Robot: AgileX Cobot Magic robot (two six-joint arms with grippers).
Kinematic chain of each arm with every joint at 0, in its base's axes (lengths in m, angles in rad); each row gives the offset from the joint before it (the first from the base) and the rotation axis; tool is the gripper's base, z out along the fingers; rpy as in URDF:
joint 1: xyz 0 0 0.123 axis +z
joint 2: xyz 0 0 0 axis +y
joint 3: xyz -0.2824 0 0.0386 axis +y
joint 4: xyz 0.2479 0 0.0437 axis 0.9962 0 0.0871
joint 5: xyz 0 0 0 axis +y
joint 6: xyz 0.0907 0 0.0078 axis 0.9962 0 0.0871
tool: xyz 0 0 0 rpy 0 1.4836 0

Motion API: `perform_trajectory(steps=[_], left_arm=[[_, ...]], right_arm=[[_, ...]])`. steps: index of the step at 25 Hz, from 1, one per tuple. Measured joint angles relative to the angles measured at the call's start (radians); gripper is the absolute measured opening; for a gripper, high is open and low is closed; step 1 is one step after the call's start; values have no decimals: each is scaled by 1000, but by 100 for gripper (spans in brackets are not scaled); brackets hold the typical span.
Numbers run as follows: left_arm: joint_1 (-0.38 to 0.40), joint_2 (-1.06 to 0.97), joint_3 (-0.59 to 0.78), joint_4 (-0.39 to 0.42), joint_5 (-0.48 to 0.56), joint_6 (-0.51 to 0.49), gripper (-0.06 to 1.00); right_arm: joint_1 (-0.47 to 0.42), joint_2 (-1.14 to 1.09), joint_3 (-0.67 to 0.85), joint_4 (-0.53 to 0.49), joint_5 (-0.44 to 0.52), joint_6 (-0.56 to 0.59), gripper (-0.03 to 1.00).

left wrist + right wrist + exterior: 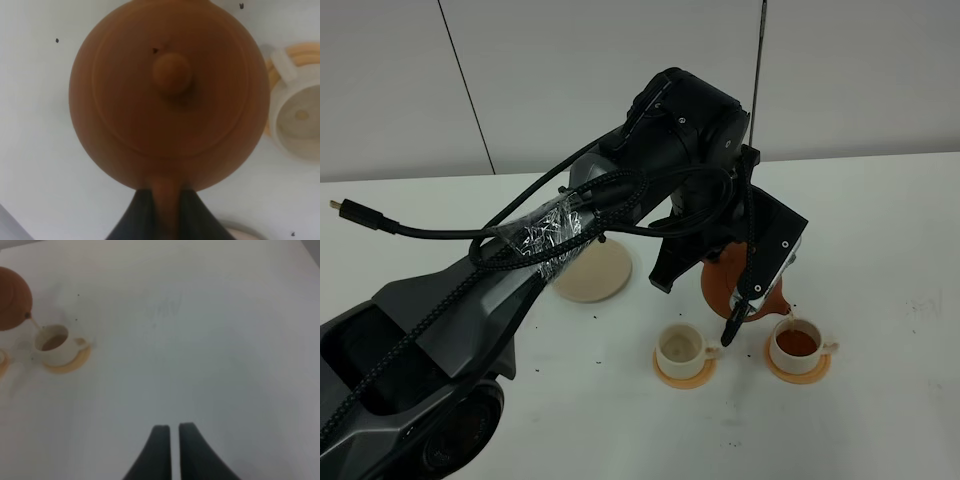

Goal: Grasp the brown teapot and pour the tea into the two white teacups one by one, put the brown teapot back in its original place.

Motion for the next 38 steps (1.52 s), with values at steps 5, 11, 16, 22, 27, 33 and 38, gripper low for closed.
perform_trajectory(steps=[5, 11, 16, 22, 27, 33, 38], left_arm=[[-3, 0, 0, 1, 0, 0, 18], [-3, 0, 0, 8, 0, 0, 18], [-3, 0, 0, 21, 0, 0, 18], [-3, 0, 0, 27, 0, 0, 18], [-3, 0, 0, 29, 0, 0, 18], [-4, 0, 0, 29, 0, 0, 18], [-12, 0, 0, 30, 0, 0, 18]], right_arm=[[0, 0, 0, 0, 0, 0, 3], [0, 0, 0, 0, 0, 0, 3], [0, 0, 0, 0, 0, 0, 3], [0, 0, 0, 0, 0, 0, 3], [0, 0, 0, 0, 0, 0, 3], [0, 0, 0, 0, 0, 0, 3], [0, 0, 0, 0, 0, 0, 3]])
